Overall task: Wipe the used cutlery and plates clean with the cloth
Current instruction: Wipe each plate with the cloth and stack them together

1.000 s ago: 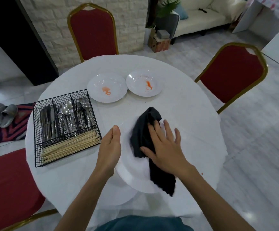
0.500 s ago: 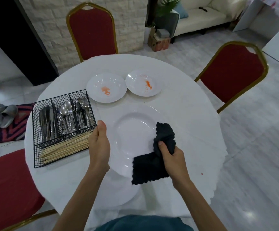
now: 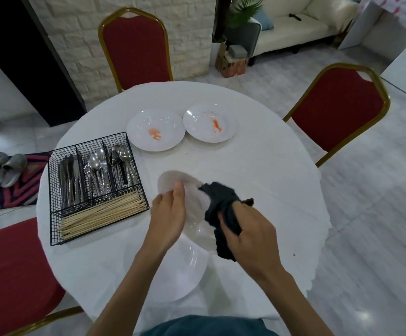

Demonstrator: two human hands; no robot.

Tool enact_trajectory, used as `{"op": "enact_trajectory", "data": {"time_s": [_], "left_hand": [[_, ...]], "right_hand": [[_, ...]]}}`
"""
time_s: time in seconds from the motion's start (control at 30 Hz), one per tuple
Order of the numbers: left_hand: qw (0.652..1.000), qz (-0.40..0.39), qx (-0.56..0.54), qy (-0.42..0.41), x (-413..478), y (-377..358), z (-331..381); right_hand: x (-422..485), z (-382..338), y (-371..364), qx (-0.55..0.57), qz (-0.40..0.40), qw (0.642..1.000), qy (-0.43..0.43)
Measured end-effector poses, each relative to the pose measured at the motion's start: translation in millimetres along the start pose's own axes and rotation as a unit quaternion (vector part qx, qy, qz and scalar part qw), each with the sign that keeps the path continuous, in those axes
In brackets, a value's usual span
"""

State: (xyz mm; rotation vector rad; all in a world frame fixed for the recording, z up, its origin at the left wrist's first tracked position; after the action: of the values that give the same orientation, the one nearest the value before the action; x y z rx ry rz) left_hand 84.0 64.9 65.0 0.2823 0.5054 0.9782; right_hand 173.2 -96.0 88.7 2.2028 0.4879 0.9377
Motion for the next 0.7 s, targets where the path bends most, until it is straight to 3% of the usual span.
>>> {"op": "enact_trajectory", "data": {"time_s": [0.1, 0.2, 0.27, 0.33, 0.4, 0.57, 0.7], "left_hand": [[0.969, -0.078, -0.17, 0.16, 3, -1, 6], [0.968, -0.052, -0.183, 0.162, 7, 0, -2], [0.954, -0.026, -0.215, 0.205, 10, 2, -11], [0.942, -0.015, -0.251, 0.223, 11, 5, -12], [0.946, -0.014, -0.262, 0.189, 10, 2, -7], [0.986, 0.036, -0.163, -0.001, -9, -4, 21], [0.995, -0.013, -0.087, -0.054, -24, -9, 29]], "right_hand": [[-20, -15, -11, -0.025, -0.023, 0.995, 0.095], [-35, -21, -16, -0.015, -0.055, 0.992, 0.11], [-35, -26, -15, 0.031, -0.107, 0.993, 0.051], [-33, -29, -17, 0.156, -0.187, 0.965, -0.094], [-33, -28, -24, 0.205, -0.191, 0.947, -0.16], [-10, -24, -35, 0.049, -0.077, 0.993, -0.077], [28, -20, -31, 0.007, -0.022, 0.998, -0.061]]}}
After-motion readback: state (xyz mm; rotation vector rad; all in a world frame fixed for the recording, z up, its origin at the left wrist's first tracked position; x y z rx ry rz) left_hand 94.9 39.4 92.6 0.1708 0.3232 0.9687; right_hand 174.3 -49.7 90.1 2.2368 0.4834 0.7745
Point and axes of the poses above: each hand's wrist, its own x-axis towards the middle knuckle, its own y-axis out of the back of the hand, z = x × y, the point moved 3 cm from there along x, towards the middle knuckle, and after that the axes turned 10 degrees about z, right-handed, at the moved point
